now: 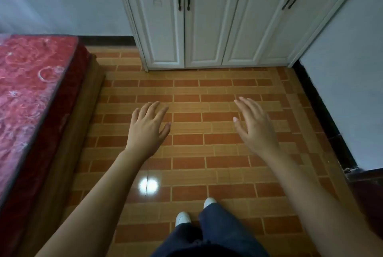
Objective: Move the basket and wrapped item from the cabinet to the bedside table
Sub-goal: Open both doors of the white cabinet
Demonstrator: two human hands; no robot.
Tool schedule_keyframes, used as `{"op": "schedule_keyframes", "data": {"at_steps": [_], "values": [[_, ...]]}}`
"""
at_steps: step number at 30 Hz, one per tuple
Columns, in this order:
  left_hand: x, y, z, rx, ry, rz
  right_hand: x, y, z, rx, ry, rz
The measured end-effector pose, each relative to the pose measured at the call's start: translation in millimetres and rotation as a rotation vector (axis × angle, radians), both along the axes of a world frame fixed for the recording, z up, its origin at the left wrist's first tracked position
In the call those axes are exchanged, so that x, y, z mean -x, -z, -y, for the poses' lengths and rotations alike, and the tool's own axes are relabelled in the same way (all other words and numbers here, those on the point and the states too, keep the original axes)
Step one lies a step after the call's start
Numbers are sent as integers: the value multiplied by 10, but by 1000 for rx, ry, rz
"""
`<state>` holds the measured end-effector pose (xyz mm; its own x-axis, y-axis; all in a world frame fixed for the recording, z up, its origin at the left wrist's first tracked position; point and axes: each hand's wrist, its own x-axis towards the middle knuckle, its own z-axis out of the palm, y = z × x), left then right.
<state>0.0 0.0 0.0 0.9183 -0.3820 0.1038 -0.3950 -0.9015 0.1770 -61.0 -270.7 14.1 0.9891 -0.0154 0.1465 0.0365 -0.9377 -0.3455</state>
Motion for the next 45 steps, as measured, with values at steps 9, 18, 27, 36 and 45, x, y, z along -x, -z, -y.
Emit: {"op": "schedule_keyframes", "data": {"at_steps": [9,18,27,36,45], "values": [[-718,-52,298,73,103,43,-681,-53,234,43,-29,106],[-1863,-218,932,140,117,77,-1913,-212,804,2,-90,169],[-2810,-251,1317,174,1,68,-2990,-318,1308,-25,-127,173],[-3783,-182,1397,203,-35,64,-4028,-265,1400,-49,-139,181],[-5246,-198,1404,223,-5,44,-5382,-284,1308,-55,-106,183]]}}
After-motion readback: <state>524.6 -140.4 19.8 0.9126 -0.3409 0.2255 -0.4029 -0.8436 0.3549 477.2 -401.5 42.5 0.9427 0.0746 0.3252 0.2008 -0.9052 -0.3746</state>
